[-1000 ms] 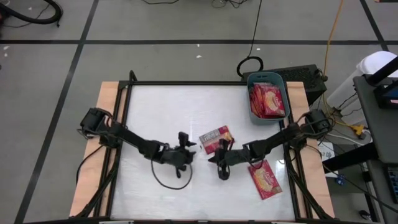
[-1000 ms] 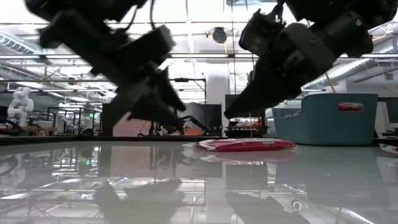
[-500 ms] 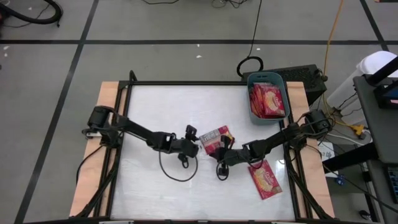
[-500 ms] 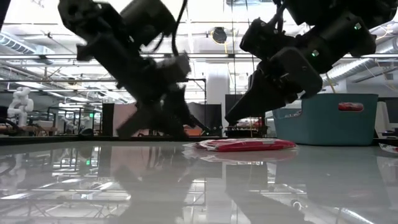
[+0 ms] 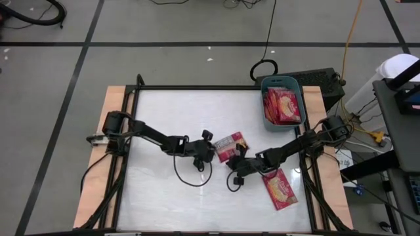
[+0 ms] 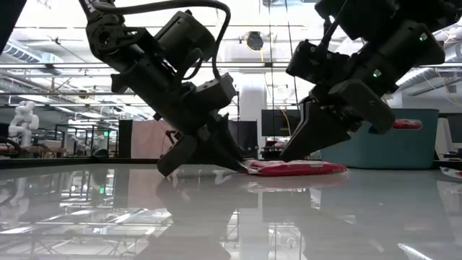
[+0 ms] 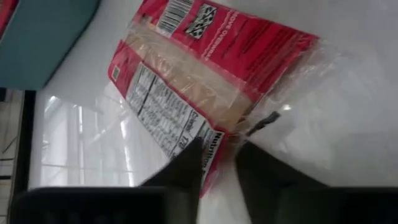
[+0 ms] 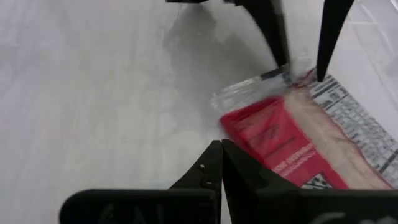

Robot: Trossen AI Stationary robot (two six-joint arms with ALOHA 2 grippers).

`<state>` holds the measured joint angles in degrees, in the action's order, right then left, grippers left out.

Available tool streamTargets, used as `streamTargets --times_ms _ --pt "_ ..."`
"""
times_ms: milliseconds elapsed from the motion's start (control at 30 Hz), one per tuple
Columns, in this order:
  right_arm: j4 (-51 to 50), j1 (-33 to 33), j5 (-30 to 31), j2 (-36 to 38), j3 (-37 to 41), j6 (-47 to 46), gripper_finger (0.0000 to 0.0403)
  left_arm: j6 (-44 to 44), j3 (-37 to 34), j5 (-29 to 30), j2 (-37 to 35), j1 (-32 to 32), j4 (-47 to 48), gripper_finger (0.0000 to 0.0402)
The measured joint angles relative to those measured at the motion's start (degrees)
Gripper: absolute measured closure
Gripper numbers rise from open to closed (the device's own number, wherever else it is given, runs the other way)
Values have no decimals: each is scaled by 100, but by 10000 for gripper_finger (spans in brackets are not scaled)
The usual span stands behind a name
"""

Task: Sort popcorn bags into baskets
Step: Put the red popcorn bag into the blue bin

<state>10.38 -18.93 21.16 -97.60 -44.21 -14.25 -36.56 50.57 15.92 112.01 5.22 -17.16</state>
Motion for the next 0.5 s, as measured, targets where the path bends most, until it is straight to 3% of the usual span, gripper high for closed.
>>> streamTargets --times_ms 133,300,500 --pt "-23 1 63 153 0 -111 403 312 -11 -177 7 -100 35 388" --pt "2 -219 814 548 -2 -875 403 1026 -19 -363 10 -142 -81 397" --pt "-495 -669 1624 973 -4 -680 403 2526 -49 -977 -170 -222 -266 398"
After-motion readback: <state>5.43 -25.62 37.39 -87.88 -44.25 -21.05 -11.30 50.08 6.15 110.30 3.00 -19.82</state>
